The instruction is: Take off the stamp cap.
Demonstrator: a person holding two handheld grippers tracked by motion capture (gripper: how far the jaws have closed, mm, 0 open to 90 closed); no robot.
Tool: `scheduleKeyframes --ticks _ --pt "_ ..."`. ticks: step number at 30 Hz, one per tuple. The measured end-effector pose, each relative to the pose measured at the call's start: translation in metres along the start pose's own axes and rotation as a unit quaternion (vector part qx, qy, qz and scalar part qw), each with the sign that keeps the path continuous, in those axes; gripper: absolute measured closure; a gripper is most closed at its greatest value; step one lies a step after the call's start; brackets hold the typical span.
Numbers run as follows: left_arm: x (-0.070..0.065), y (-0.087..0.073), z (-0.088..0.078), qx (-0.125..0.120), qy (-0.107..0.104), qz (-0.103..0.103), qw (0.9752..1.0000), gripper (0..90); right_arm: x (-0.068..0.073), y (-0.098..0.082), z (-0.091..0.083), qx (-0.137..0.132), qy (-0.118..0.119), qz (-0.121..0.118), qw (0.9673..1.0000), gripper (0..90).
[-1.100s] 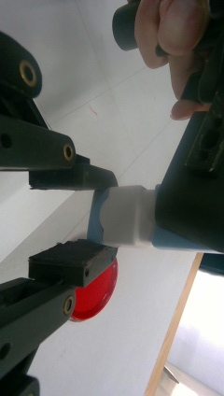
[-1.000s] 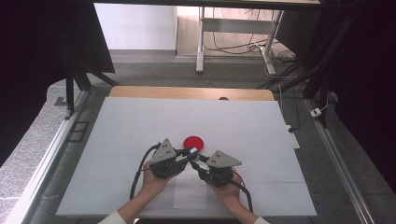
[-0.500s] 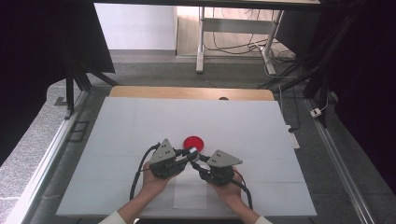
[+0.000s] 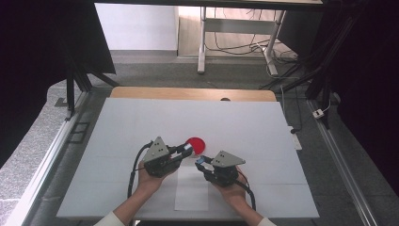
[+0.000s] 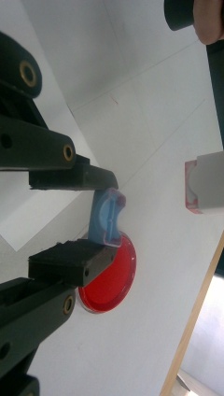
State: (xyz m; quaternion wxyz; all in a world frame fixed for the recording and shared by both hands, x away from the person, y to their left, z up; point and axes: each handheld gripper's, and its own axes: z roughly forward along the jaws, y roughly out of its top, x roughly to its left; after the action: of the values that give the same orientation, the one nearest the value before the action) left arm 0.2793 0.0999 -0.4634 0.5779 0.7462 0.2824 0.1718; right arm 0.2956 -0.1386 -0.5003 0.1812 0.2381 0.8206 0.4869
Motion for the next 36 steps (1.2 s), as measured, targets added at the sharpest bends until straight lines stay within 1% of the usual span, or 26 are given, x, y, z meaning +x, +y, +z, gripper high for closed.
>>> scheduleKeyframes --ticks 2,6,11,14,19,20,21,27,30,34,36 --pt "0.001 0.0 0.0 0.002 -0.002 -0.002 1.0 75.7 -0.001 0.0 -0.001 0.0 0.0 -0.007 1.0 64.6" --pt "0.004 -0.001 -0.001 0.003 -0.004 -0.008 1.0 75.6 -0.003 -0.001 -0.002 0.0 0.001 -0.008 1.0 64.5" --pt "0.005 -0.001 0.0 0.01 -0.007 -0.009 0.9999 75.6 -0.003 -0.001 -0.004 -0.002 0.0 -0.015 0.9999 64.5" --pt "0.005 -0.002 0.0 0.012 -0.007 -0.01 0.9999 75.6 -0.005 -0.002 -0.006 -0.002 0.0 -0.014 0.9999 64.4" --pt "0.006 -0.003 0.001 0.019 -0.006 -0.014 0.9997 75.5 -0.012 -0.005 -0.012 -0.003 0.001 -0.007 1.0 64.4" --pt "0.007 -0.003 0.001 0.02 -0.007 -0.015 0.9997 75.6 -0.013 -0.006 -0.013 -0.003 0.0 -0.006 1.0 64.4" --pt "0.007 -0.003 0.001 0.021 -0.008 -0.015 0.9996 75.6 -0.014 -0.007 -0.014 -0.005 -0.001 0.001 1.0 64.4" --pt "0.01 -0.005 0.002 0.03 -0.011 -0.022 0.9992 75.5 -0.026 -0.017 -0.026 -0.005 -0.006 0.011 0.9999 64.3" --pt "0.011 -0.005 0.002 0.031 -0.013 -0.025 0.9991 75.5 -0.031 -0.022 -0.035 -0.001 -0.015 0.015 0.9998 64.3" --pt "0.011 -0.005 0.002 0.034 -0.016 -0.024 0.999 75.5 -0.038 -0.029 -0.046 -0.003 -0.025 0.022 0.9994 64.3" --pt "0.011 -0.005 0.002 0.035 -0.019 -0.025 0.9989 75.5 -0.041 -0.034 -0.051 0.001 -0.032 0.022 0.9993 64.3"
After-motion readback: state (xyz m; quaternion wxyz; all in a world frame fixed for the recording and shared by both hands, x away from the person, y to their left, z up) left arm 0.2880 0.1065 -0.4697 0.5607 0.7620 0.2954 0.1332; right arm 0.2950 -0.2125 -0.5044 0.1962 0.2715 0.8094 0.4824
